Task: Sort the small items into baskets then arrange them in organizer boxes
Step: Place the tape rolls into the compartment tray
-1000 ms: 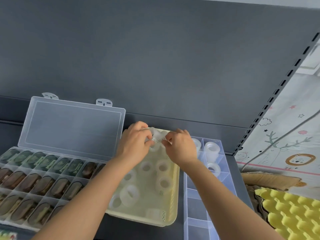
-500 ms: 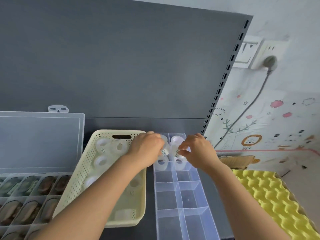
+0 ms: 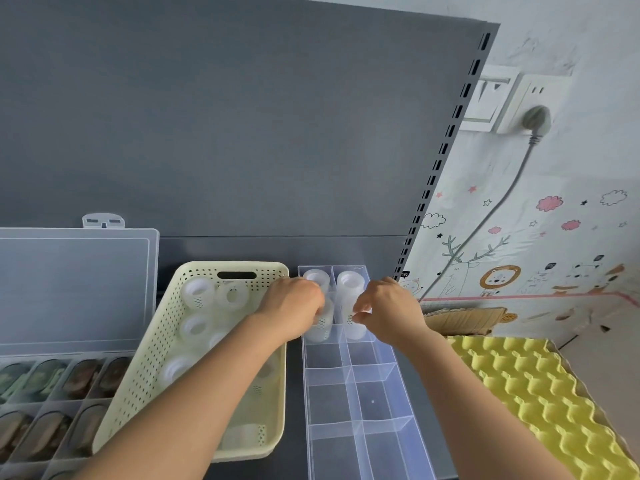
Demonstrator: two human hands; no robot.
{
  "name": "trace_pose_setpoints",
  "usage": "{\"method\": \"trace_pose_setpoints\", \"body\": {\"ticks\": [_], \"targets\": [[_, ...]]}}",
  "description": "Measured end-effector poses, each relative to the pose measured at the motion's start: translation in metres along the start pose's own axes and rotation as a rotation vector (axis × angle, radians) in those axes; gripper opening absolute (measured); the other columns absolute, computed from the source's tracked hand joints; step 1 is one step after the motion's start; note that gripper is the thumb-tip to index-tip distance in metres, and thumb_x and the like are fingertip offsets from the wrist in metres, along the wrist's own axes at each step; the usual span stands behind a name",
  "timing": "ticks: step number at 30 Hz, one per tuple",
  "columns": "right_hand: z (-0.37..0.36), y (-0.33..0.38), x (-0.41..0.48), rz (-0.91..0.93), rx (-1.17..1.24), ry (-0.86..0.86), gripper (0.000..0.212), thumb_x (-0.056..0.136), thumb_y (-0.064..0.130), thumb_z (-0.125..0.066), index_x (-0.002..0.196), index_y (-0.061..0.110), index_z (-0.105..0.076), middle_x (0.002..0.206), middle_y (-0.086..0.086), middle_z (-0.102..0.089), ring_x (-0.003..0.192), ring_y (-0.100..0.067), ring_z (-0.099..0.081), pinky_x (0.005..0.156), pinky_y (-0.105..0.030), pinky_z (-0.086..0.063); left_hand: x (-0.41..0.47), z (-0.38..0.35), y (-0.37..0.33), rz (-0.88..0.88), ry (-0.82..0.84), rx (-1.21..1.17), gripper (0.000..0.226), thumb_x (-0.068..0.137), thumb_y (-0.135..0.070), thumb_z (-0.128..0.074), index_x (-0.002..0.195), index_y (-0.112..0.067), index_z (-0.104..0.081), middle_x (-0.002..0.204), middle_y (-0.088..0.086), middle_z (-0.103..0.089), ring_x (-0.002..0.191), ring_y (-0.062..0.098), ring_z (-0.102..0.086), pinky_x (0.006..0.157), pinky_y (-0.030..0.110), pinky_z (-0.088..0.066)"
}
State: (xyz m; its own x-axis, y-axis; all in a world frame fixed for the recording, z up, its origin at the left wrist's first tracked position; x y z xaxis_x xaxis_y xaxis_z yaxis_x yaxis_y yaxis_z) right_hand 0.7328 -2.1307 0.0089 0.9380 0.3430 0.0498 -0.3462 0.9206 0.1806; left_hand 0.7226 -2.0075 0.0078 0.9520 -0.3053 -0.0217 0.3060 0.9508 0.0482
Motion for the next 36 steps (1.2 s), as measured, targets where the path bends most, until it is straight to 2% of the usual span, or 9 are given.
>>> {"method": "trace_pose_setpoints", "body": {"ticks": [3, 5, 9, 14, 19, 22, 25, 30, 36], "targets": [[-0.008, -0.001, 0.003, 0.009, -0.044, 0.077, 0.031, 0.087, 0.016, -0.053, 0.056, 0.019, -0.05, 0.07, 0.006, -0.045, 0.083, -0.019, -0.04, 0.058, -0.024, -0.035, 0.001, -0.003, -0.001, -0.039, -0.008, -0.033, 0.021, 0.082, -0.008, -0.055, 0.09, -0.019, -0.071, 0.094, 0.003, -0.061, 0.087, 0.029, -0.054, 0.067, 0.028, -0.034], [-0.008, -0.002, 0.005, 0.004, -0.048, 0.076, 0.034, 0.089, 0.018, -0.05, 0.056, 0.018, -0.043, 0.065, 0.008, -0.038, 0.082, -0.019, -0.039, 0.059, -0.024, -0.034, 0.0, -0.005, 0.001, -0.048, -0.013, -0.058, 0.022, 0.083, -0.007, -0.054, 0.09, -0.02, -0.071, 0.096, 0.002, -0.06, 0.091, 0.029, -0.054, 0.073, 0.031, -0.042], [0.0, 0.006, 0.007, 0.0, -0.004, -0.021, 0.023, 0.093, 0.025, -0.052, 0.081, 0.016, -0.07, 0.078, 0.003, -0.056, 0.089, -0.02, -0.047, 0.061, -0.026, -0.038, -0.007, 0.004, 0.006, -0.073, -0.104, -0.099, 0.019, 0.084, -0.008, -0.05, 0.069, -0.017, -0.059, 0.081, 0.001, -0.052, 0.087, 0.026, -0.048, 0.073, 0.029, -0.035], [0.016, 0.054, 0.004, 0.137, 0.093, -0.126, 0.019, 0.09, 0.03, -0.058, 0.092, 0.02, -0.074, 0.094, 0.0, -0.068, 0.097, -0.021, -0.053, 0.074, -0.03, -0.046, -0.033, 0.02, 0.052, 0.043, -0.192, -0.275, 0.023, 0.091, -0.02, -0.051, 0.093, -0.023, -0.074, 0.093, -0.005, -0.063, 0.096, 0.02, -0.054, 0.08, 0.035, -0.046], [0.008, 0.128, -0.008, 0.33, 0.186, 0.017, 0.016, 0.081, 0.036, -0.069, 0.085, 0.023, -0.076, 0.092, 0.002, -0.066, 0.098, -0.018, -0.052, 0.072, -0.029, -0.045, -0.079, 0.003, 0.105, 0.251, 0.023, -0.268, 0.012, 0.085, -0.021, -0.061, 0.085, -0.028, -0.071, 0.084, -0.015, -0.06, 0.086, 0.011, -0.058, 0.074, 0.026, -0.045], [-0.013, 0.166, -0.019, 0.465, -0.058, 0.098, 0.026, 0.075, 0.046, -0.069, 0.085, 0.022, -0.075, 0.092, 0.002, -0.064, 0.1, -0.02, -0.048, 0.07, -0.028, -0.036, -0.113, -0.019, 0.12, 0.325, 0.258, -0.291, 0.005, 0.077, -0.027, -0.072, 0.074, -0.028, -0.068, 0.083, -0.012, -0.067, 0.078, 0.01, -0.063, 0.063, 0.023, -0.047], [-0.036, 0.184, -0.026, 0.55, -0.313, 0.135, 0.04, 0.074, 0.055, -0.069, 0.093, 0.02, -0.072, 0.097, 0.001, -0.064, 0.104, -0.022, -0.047, 0.087, -0.033, -0.035, -0.139, -0.033, 0.116, 0.312, 0.397, -0.27, 0.023, 0.067, -0.041, -0.081, 0.081, -0.027, -0.07, 0.08, -0.014, -0.065, 0.072, 0.005, -0.061, 0.06, 0.023, -0.048], [-0.053, 0.194, -0.03, 0.575, -0.438, 0.15, 0.033, 0.078, 0.041, -0.07, 0.096, 0.014, -0.065, 0.096, -0.002, -0.064, 0.103, -0.024, -0.048, 0.091, -0.035, -0.031, -0.149, -0.042, 0.108, 0.277, 0.401, -0.158, 0.044, 0.061, -0.047, -0.081, 0.093, -0.028, -0.058, 0.085, -0.012, -0.055, 0.076, 0.009, -0.053, 0.053, 0.026, -0.034], [-0.047, 0.192, -0.03, 0.547, -0.312, 0.1, 0.019, 0.086, 0.029, -0.06, 0.09, 0.012, -0.065, 0.095, -0.003, -0.062, 0.102, -0.025, -0.048, 0.084, -0.032, -0.032, -0.144, -0.039, 0.111, 0.302, 0.229, -0.254, 0.015, 0.082, -0.021, -0.066, 0.079, -0.031, -0.054, 0.081, -0.011, -0.053, 0.076, 0.009, -0.052, 0.056, 0.023, -0.035]]}}
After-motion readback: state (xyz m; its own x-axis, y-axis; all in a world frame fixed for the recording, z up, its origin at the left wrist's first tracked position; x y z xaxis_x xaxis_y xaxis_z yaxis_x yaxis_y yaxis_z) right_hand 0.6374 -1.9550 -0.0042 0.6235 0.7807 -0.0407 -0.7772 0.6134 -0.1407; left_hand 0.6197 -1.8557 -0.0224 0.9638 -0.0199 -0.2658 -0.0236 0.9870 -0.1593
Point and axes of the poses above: each hand's wrist, its own x-axis towards the middle knuckle, its own z-axis out of the back of the hand, y = z × x, the point moved 9 cm from there along x, towards the middle knuckle
